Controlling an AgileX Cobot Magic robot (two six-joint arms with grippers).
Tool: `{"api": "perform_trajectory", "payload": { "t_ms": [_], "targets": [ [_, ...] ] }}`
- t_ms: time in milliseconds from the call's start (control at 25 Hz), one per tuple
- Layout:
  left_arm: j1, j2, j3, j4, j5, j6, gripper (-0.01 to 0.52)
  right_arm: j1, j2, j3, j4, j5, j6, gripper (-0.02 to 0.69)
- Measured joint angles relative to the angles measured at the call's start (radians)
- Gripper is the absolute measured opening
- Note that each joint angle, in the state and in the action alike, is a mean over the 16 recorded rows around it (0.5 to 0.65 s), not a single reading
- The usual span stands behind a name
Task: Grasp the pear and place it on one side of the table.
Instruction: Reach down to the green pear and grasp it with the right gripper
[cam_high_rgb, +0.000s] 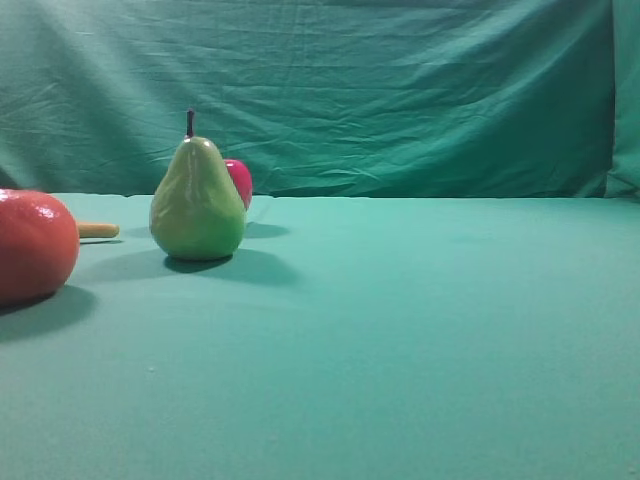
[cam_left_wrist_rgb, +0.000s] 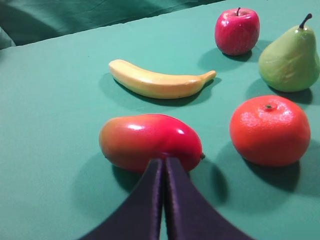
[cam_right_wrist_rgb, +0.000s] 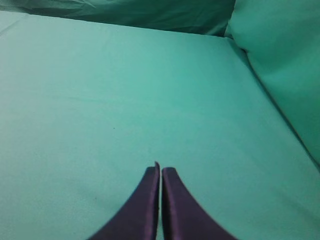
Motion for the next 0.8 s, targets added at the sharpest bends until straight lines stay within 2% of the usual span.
{"api": "perform_trajectory", "payload": {
  "t_ms": [480,800],
  "targets": [
    [0.000,0.000,0.000,0.000,0.000,0.000,0.000,0.000,0.002,-0.007,0.123,-0.159,0.034,0.000],
    [0.000,0.000,0.000,0.000,0.000,0.000,0.000,0.001,0.116,-0.124,0.227,-0.201,0.031,0.000]
  ]
}}
